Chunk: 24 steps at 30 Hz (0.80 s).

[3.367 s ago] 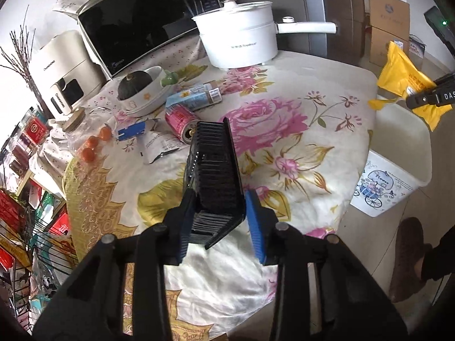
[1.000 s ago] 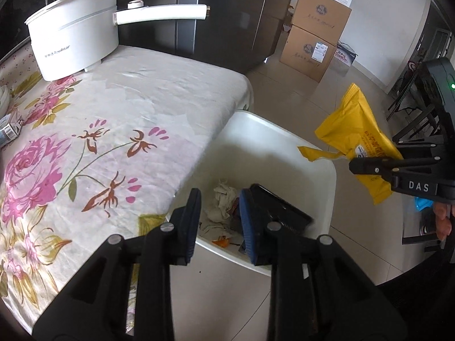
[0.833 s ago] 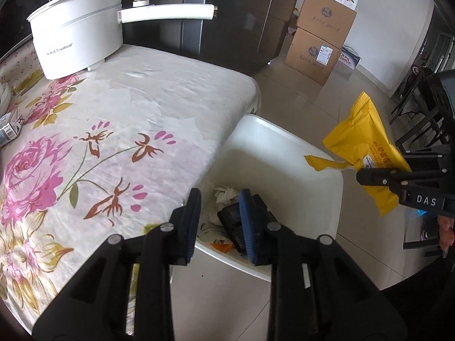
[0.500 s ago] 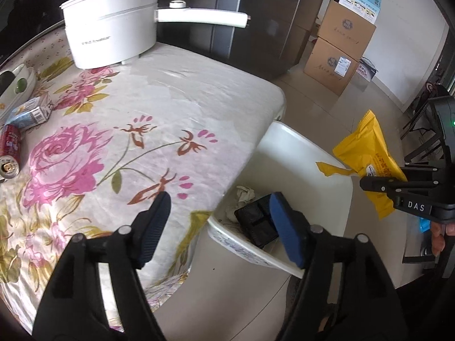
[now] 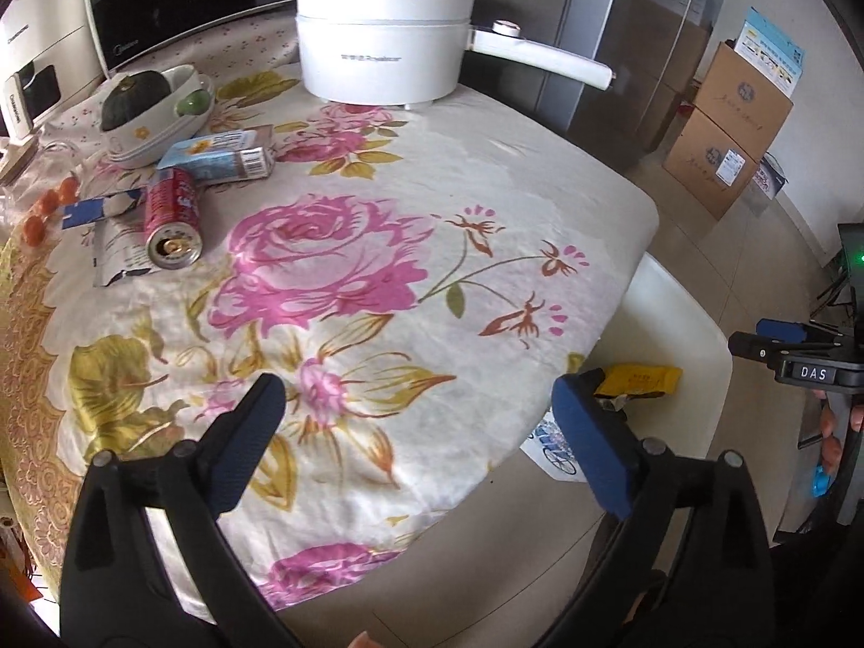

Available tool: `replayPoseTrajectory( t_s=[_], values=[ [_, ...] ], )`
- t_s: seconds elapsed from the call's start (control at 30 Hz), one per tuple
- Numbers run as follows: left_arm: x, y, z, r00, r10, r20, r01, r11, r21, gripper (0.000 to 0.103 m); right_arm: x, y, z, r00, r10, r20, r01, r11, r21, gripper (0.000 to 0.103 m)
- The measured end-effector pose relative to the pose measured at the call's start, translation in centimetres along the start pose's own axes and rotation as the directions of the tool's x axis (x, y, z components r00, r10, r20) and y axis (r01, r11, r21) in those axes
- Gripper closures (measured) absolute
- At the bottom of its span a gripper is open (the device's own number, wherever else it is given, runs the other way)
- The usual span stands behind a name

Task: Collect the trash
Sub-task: 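Open the right tool over the bin to drop the yellow packet, then move the left tool over the table and grasp the red can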

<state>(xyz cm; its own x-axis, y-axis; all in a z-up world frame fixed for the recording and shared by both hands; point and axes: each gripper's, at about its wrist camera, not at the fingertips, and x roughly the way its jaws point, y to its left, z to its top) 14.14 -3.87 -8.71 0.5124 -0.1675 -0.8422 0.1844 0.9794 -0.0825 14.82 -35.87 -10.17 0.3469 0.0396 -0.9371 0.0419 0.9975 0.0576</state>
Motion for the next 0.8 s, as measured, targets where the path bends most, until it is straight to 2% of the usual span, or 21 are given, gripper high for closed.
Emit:
replayPoseTrajectory(
  t_s=[0.43,0.67,0.8],
  values=[
    [-2.3,7.5,-1.0,0.997,0.072,-0.002,-0.072,0.992,-0.104,0.002,-0.3,8.3,2.6,0.998,0.047,0.041,-0.043,0.995,-0.090,0.029],
    [-2.3,11.9,-1.2,0.995,0.099,-0.016,-0.100,0.979,-0.178,0.002,0.0,13.9,3.9,0.995,0.089,0.047,-0.081,0.985,-0.153,0.028],
    [-2.0,14.6,-0.8,0.996,0.087,-0.032,-0.092,0.965,-0.246,0.002,0.1,16.8,4.6,0.995,0.088,0.054,-0.075,0.976,-0.204,0.027]
  ],
)
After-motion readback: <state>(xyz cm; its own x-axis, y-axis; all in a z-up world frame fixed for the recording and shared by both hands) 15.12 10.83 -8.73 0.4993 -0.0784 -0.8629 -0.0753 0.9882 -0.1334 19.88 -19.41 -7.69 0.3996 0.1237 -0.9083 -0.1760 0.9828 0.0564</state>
